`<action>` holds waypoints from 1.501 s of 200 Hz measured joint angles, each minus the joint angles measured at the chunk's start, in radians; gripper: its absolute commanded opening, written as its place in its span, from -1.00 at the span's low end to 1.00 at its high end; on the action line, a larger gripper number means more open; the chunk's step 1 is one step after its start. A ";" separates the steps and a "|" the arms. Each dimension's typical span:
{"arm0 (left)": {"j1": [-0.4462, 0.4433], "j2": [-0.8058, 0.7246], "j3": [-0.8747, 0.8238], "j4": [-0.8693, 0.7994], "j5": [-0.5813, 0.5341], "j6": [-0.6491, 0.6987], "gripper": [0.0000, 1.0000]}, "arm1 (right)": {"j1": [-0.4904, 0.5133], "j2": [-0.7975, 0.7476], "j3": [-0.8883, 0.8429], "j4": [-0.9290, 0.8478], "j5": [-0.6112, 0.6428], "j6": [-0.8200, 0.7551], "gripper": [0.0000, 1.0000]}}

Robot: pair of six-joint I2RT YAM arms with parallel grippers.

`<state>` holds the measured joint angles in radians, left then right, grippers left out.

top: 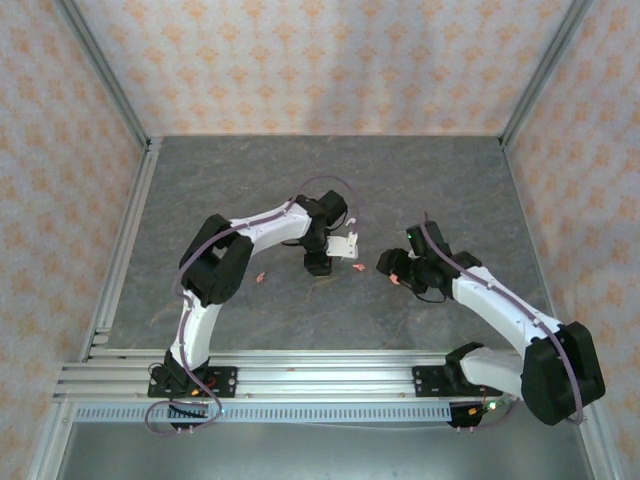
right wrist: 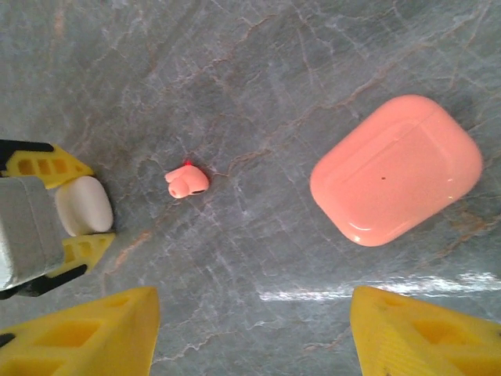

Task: Insert wireless bluetooth earbuds into charging case

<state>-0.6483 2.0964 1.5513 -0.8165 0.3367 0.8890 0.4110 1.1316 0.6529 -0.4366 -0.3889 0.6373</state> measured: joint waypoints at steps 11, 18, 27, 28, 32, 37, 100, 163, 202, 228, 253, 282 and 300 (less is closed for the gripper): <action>0.000 -0.015 -0.024 0.006 0.002 -0.008 -0.27 | 0.000 -0.010 -0.017 0.029 -0.013 0.025 0.29; 0.000 -0.029 -0.040 0.011 0.005 -0.017 -0.28 | 0.000 -0.017 -0.029 0.051 -0.024 0.041 0.28; 0.000 -0.049 -0.058 0.020 0.009 -0.028 -0.28 | 0.000 -0.024 -0.046 0.080 -0.040 0.064 0.27; 0.000 -0.051 -0.059 0.020 0.010 -0.029 -0.28 | 0.000 -0.024 -0.047 0.082 -0.042 0.066 0.27; 0.000 -0.063 -0.069 0.026 0.014 -0.036 -0.28 | 0.000 -0.026 -0.055 0.097 -0.050 0.079 0.26; 0.000 -0.079 -0.080 0.034 0.020 -0.045 -0.28 | 0.000 -0.029 -0.064 0.118 -0.060 0.095 0.25; 0.000 -0.352 -0.169 0.156 0.102 -0.163 -0.29 | 0.010 -0.040 -0.119 0.372 -0.226 0.218 0.21; 0.000 -0.481 -0.227 0.206 0.210 -0.273 -0.30 | 0.115 -0.014 0.028 0.446 -0.361 0.166 0.27; 0.000 -0.531 -0.234 0.203 0.255 -0.307 -0.29 | 0.140 0.041 0.097 0.413 -0.407 0.108 0.26; 0.000 -0.544 -0.235 0.201 0.271 -0.317 -0.29 | 0.142 0.069 0.154 0.356 -0.417 0.063 0.25; 0.000 -0.551 -0.239 0.196 0.280 -0.317 -0.30 | 0.143 0.095 0.178 0.331 -0.433 0.041 0.24; 0.000 -0.562 -0.252 0.194 0.286 -0.325 -0.30 | 0.150 0.108 0.189 0.320 -0.451 0.030 0.13; 0.000 -0.567 -0.253 0.193 0.292 -0.340 -0.30 | 0.151 0.109 0.193 0.322 -0.460 0.030 0.09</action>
<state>-0.6479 1.5291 1.2984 -0.6231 0.6289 0.5491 0.5621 1.2404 0.8463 -0.1150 -0.8486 0.6674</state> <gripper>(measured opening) 0.398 0.554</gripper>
